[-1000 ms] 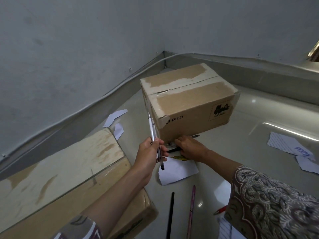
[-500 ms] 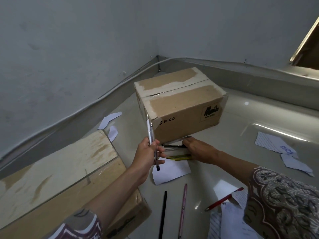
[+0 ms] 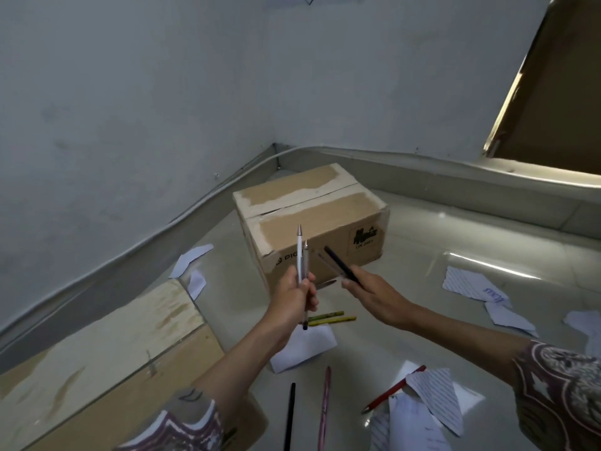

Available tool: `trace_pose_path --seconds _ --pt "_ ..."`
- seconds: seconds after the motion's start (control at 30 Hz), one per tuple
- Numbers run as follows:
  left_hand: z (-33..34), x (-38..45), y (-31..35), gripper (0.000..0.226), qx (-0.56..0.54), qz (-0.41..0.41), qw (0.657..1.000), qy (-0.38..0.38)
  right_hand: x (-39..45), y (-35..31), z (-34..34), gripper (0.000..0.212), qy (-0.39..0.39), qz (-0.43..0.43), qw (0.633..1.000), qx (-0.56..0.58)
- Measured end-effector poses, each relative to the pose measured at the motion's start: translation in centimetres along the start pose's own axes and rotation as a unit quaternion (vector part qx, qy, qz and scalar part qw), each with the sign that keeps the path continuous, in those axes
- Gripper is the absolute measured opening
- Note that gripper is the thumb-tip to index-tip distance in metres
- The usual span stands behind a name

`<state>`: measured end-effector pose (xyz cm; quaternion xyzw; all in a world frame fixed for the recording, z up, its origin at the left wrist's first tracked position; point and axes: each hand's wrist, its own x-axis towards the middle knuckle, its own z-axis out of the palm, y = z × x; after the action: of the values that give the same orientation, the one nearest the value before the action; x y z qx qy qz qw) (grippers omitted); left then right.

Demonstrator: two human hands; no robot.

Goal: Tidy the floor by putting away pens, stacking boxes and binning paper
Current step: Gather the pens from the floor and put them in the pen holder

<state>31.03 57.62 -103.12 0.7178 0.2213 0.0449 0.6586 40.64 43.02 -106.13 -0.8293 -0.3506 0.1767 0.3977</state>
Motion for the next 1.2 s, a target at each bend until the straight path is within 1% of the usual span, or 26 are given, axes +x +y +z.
trace_pose_path --seconds 0.03,0.1,0.17,0.23,0.33,0.5,0.63,0.7,0.8,0.93,1.07,1.2 --pt "0.5 -0.3 0.3 0.023 0.0 0.008 1.0 -0.009 -0.4 -0.6 -0.4 0.022 0.014 0.006 0.999 0.034" --pt "1.4 -0.6 1.0 0.021 -0.015 0.01 1.0 -0.022 -1.1 -1.9 -1.4 0.017 0.041 0.022 0.991 0.122" --pt "2.2 -1.1 1.8 0.019 -0.043 0.011 0.999 -0.031 -2.0 -3.1 -2.5 0.016 0.063 0.047 0.975 0.209" --pt "2.9 -1.7 3.6 0.018 -0.06 0.002 0.997 -0.039 -3.0 -4.6 -4.5 0.017 0.078 0.09 0.953 0.277" --pt "3.9 -3.2 7.7 0.02 -0.074 -0.015 0.996 -0.049 -4.7 -7.4 -7.9 0.022 0.111 0.146 0.928 0.323" --pt "5.4 -5.5 17.6 0.022 -0.025 0.012 0.997 -0.066 -7.4 -13.9 -15.7 0.016 0.158 0.175 0.896 0.377" --pt "6.4 -8.0 26.8 0.02 -0.018 0.02 0.995 -0.093 -10.2 -20.0 -22.9 0.019 0.197 0.168 0.891 0.373" --pt "6.8 -9.4 31.3 0.019 -0.02 0.023 0.994 -0.105 -12.0 -23.1 -26.6 0.014 0.216 0.172 0.896 0.348" --pt "7.6 -11.5 38.7 0.015 0.005 0.023 0.991 -0.13 -15.2 -27.9 -32.6 0.009 0.244 0.176 0.894 0.331" --pt "9.1 -15.1 48.5 0.01 0.036 0.054 0.984 -0.168 -20.0 -34.8 -40.2 0.009 0.279 0.157 0.89 0.325" --pt "10.6 -17.7 56.0 0.008 0.045 0.089 0.975 -0.198 -23.9 -40.0 -46.0 0.01 0.305 0.14 0.902 0.27" --pt "12.5 -21.4 63.2 0.008 0.041 0.128 0.961 -0.24 -29.2 -45.3 -51.3 0.017 0.381 0.141 0.887 0.218"
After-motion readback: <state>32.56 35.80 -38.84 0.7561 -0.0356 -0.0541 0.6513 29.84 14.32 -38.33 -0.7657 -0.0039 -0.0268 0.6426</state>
